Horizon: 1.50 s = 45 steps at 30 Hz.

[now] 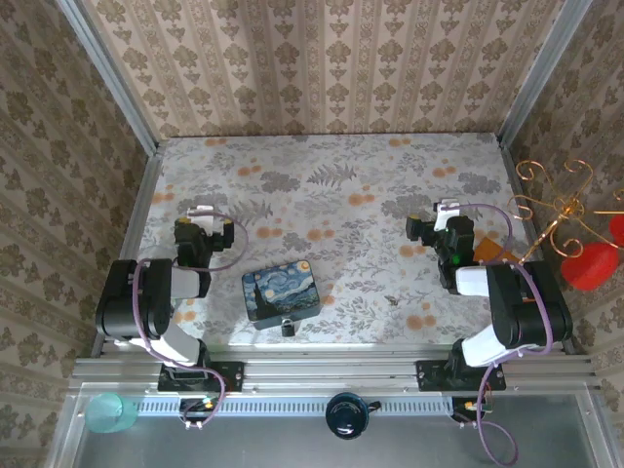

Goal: Unlock a padlock with a key

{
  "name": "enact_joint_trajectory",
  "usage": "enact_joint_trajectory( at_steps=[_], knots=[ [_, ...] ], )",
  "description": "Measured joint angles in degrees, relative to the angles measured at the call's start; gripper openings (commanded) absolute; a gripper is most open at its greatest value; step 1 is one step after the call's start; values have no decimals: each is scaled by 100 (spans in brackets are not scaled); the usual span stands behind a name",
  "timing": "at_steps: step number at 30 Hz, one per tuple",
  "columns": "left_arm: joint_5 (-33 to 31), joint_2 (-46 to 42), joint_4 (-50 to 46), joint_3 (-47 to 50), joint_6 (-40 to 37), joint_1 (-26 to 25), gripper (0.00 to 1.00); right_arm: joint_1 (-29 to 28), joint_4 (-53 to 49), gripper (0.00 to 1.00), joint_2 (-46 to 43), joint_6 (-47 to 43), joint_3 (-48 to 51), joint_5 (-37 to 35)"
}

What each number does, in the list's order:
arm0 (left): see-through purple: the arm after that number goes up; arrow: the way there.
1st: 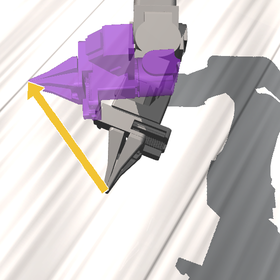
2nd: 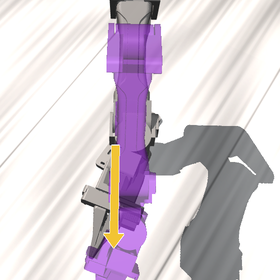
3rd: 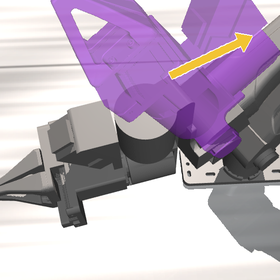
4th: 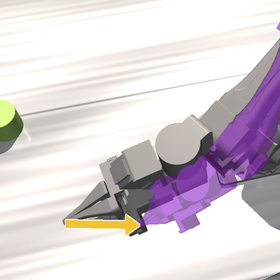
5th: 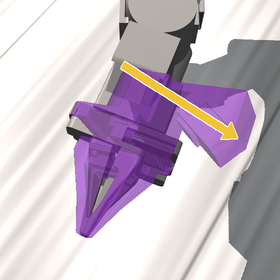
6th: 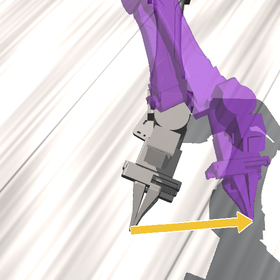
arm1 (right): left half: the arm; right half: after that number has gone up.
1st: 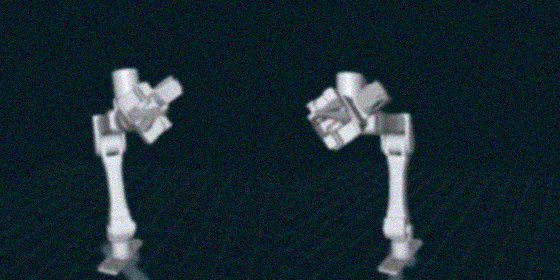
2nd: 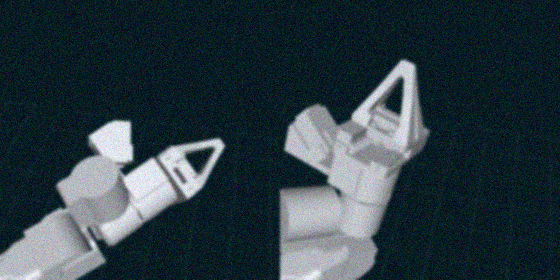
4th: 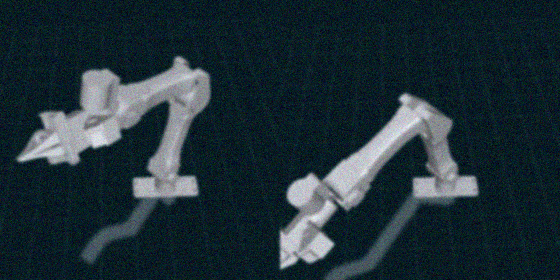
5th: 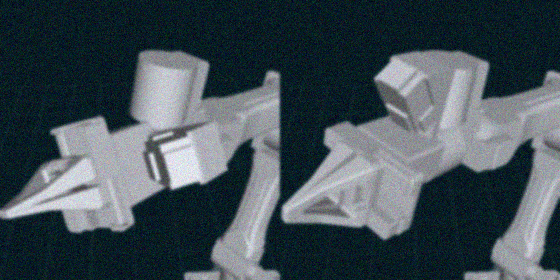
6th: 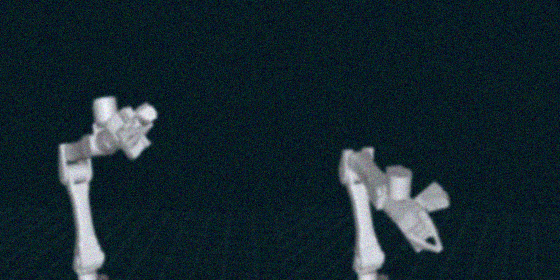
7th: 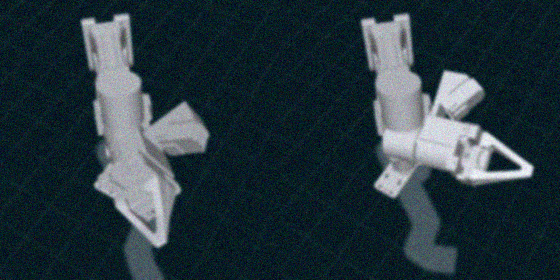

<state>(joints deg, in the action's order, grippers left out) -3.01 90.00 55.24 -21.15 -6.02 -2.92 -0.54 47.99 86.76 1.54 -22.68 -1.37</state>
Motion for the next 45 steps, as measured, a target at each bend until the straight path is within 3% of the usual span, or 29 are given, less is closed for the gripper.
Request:
enact_joint_trajectory(
  at_steps=[28, 37, 45],
  knots=[
    [28, -31, 4, 15, 39, 72, 100, -2, -2, 100, 0, -4, 0, -35],
    [-68, -1088, -177, 372, -20, -146, 100, -258, -763, 100, -621, -160, -138, -118],
    [-337, -2188, -1023, 26, -155, -874, 100, -573, -1912, 100, -1729, 7, -752, -256]
  ],
)
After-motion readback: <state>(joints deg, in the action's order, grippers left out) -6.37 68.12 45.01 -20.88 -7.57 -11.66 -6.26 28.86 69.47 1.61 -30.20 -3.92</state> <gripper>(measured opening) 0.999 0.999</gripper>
